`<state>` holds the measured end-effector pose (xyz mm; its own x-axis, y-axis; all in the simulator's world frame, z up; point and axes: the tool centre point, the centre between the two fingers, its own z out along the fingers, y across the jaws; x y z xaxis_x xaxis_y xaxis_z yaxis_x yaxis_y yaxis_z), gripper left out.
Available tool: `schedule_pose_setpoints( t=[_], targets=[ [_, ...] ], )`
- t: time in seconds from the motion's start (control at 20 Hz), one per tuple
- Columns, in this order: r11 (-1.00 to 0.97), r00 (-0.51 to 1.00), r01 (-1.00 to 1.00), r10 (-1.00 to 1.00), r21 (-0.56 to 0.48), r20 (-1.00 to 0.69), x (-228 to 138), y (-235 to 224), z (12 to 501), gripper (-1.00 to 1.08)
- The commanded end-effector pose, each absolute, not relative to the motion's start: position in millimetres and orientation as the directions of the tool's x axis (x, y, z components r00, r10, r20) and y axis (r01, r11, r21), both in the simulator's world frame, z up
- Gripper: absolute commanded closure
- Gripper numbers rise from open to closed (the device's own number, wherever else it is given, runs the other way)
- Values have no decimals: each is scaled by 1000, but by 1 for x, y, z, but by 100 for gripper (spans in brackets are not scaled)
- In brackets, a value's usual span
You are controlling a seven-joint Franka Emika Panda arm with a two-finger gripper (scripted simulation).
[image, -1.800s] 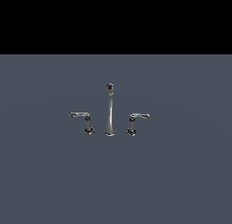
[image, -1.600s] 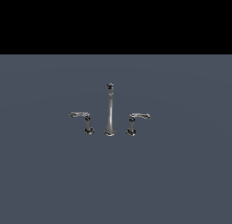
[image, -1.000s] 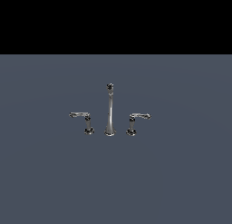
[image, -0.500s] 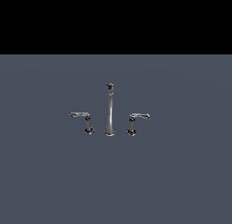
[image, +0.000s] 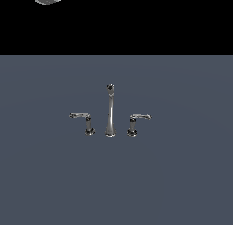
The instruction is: Turn on the faucet by rotating a designated handle.
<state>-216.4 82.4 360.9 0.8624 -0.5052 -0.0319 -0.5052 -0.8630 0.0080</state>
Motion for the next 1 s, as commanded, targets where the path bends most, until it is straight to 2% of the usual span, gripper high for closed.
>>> schedule_pose_setpoints(
  t=[0.0,0.95],
  targets=[
    [-834,834,-552,-551,7,-31,-209,92,347,108],
    [-575,575,-818,-818,2,-26,-139,143,252,108]
  ],
)
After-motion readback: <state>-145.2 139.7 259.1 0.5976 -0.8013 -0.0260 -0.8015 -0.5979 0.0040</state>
